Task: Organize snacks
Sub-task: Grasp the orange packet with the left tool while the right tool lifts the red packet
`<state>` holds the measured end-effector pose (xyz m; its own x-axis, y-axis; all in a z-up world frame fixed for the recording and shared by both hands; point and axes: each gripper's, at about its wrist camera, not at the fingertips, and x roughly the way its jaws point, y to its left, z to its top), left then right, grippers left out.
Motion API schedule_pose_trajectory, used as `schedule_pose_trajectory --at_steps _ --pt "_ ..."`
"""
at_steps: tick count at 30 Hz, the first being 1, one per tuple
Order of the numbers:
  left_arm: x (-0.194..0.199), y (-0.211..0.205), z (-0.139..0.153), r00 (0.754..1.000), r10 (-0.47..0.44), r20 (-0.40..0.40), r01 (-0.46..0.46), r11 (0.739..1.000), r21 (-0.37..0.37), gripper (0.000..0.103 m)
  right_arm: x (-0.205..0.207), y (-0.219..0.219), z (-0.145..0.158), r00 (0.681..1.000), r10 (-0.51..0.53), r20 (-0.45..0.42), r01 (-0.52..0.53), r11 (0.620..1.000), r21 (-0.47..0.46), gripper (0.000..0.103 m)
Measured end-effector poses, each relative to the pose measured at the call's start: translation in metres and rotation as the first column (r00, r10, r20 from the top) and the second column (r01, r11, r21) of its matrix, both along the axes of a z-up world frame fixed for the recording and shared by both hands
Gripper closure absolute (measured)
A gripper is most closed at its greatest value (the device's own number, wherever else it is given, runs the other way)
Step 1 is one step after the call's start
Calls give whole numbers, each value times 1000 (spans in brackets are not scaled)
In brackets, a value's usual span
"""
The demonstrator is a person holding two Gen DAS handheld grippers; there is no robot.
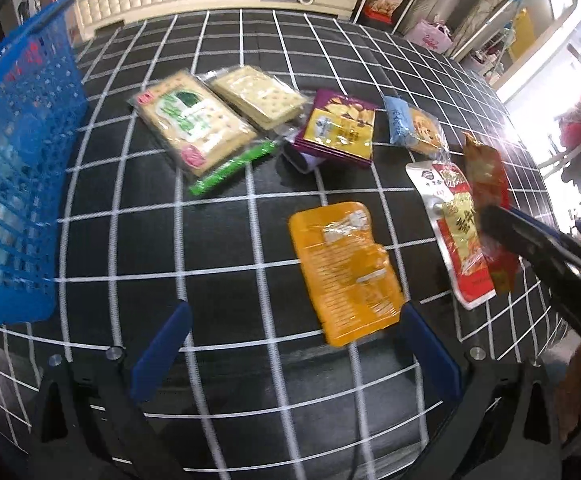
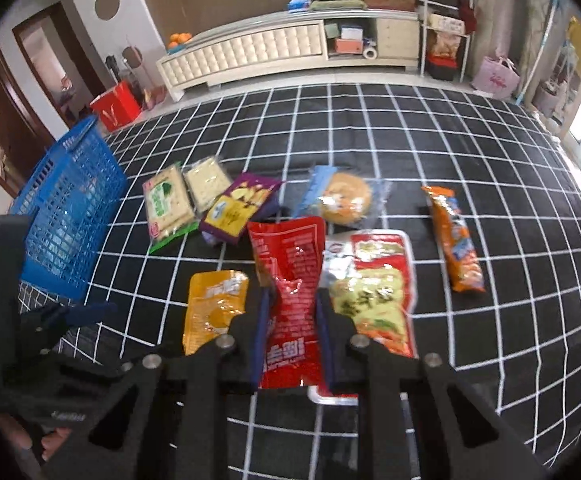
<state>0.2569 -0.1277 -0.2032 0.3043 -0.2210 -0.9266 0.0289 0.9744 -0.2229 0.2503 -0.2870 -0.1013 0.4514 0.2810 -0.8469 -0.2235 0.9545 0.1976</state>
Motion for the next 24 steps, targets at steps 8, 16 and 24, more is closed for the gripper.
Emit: schedule_pose_trajectory --at_steps 8,16,24 --pt "18 -26 -7 997 73 -4 -73 997 18 0 1 -10 -14 999 -38 -22 39 999 24 77" --pt "34 -49 -30 999 53 4 -53 990 132 0 4 -17 -26 999 -36 -22 37 999 39 77" --pt "26 -69 -40 998 37 44 -45 980 194 2 5 -24 -34 999 -37 -35 39 996 81 77"
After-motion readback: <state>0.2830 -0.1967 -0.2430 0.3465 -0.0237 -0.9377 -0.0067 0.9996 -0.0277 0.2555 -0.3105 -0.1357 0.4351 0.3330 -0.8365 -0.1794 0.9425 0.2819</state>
